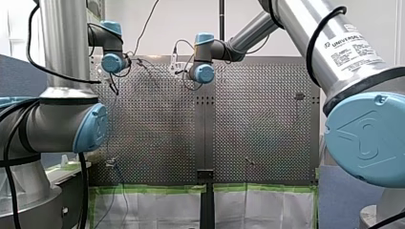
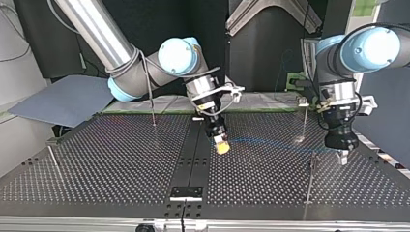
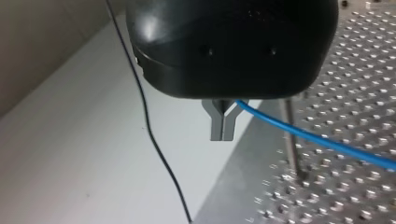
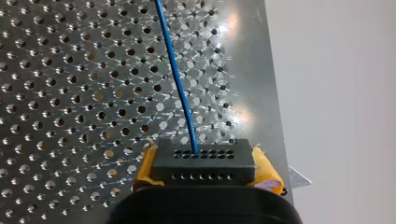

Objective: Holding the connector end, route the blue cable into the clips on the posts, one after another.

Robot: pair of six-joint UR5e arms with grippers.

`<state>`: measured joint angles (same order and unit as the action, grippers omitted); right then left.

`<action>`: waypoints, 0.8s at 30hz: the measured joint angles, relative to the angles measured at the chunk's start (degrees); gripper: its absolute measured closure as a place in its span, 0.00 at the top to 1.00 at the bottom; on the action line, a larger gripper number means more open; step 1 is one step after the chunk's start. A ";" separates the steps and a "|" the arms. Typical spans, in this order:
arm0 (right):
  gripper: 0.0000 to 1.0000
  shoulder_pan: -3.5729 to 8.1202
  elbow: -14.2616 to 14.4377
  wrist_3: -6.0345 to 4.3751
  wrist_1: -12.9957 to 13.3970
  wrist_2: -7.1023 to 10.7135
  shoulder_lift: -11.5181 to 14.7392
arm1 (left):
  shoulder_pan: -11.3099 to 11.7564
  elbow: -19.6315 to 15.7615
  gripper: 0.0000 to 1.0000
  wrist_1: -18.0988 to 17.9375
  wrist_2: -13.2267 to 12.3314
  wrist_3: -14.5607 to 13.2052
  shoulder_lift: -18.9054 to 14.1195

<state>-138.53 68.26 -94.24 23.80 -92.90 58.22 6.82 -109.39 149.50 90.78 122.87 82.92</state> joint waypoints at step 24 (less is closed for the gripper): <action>0.00 1.34 -0.05 -0.09 0.19 -0.03 -0.34 | 2.42 1.57 0.00 -1.40 -5.04 2.17 2.34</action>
<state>-137.20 68.21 -94.32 23.99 -92.93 57.88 9.24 -107.82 148.09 85.74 125.04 85.27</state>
